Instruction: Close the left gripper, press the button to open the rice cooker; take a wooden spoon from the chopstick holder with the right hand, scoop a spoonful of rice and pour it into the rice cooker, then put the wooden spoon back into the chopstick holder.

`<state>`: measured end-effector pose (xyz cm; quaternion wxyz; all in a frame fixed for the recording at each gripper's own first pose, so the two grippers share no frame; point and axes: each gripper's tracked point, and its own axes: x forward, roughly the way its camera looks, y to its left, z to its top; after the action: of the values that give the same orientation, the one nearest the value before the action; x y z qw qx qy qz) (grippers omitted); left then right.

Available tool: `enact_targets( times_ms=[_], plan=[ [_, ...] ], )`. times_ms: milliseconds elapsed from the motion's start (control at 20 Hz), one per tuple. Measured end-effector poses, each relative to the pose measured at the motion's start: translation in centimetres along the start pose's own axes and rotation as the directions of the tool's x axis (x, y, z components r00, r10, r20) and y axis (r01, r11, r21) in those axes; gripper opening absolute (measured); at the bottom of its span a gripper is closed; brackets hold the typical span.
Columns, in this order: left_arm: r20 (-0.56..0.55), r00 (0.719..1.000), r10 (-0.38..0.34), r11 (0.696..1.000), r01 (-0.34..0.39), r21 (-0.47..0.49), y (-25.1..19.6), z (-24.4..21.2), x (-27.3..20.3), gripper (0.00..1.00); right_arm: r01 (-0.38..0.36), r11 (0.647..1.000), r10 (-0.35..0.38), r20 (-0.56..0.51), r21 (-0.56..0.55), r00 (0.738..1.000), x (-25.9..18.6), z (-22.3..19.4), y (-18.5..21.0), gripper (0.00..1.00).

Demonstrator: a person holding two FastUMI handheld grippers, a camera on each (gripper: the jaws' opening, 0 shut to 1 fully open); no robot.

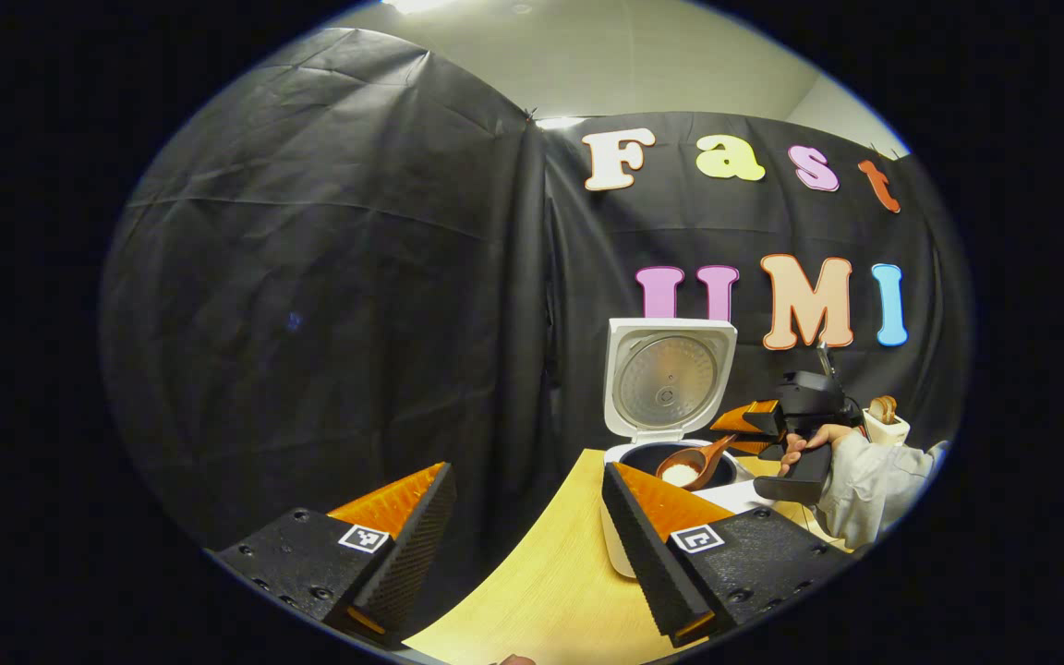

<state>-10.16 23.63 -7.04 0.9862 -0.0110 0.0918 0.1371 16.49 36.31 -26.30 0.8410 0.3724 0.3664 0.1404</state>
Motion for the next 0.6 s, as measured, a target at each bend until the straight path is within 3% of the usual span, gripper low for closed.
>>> enact_targets(
  times_ms=[150, 350, 450, 600],
  plan=[
    [-0.01, 1.0, 0.006, 1.0, -0.006, -0.014, 0.4, -0.6, 0.5, 0.92, 0.025, 0.984, -0.022, 0.021, -0.175, 1.0, 0.8, -0.3, 1.1, 0.2],
    [-0.018, 1.0, 0.004, 1.0, -0.004, -0.03, 0.6, -1.0, 1.0, 0.93, 0.045, 0.924, -0.033, 0.036, -0.379, 0.999, 1.1, -0.9, 2.6, 0.22],
    [-0.016, 1.0, 0.001, 0.999, -0.002, -0.037, 0.5, -1.0, 1.3, 0.93, 0.063, 0.868, -0.04, 0.056, -0.492, 0.998, 1.1, -1.0, 3.4, 0.18],
    [-0.013, 1.0, 0.002, 0.999, -0.003, -0.051, 0.6, -1.0, 1.5, 0.95, 0.087, 0.742, -0.048, 0.077, -0.664, 0.996, 1.1, -1.5, 4.3, 0.2]
  ],
)
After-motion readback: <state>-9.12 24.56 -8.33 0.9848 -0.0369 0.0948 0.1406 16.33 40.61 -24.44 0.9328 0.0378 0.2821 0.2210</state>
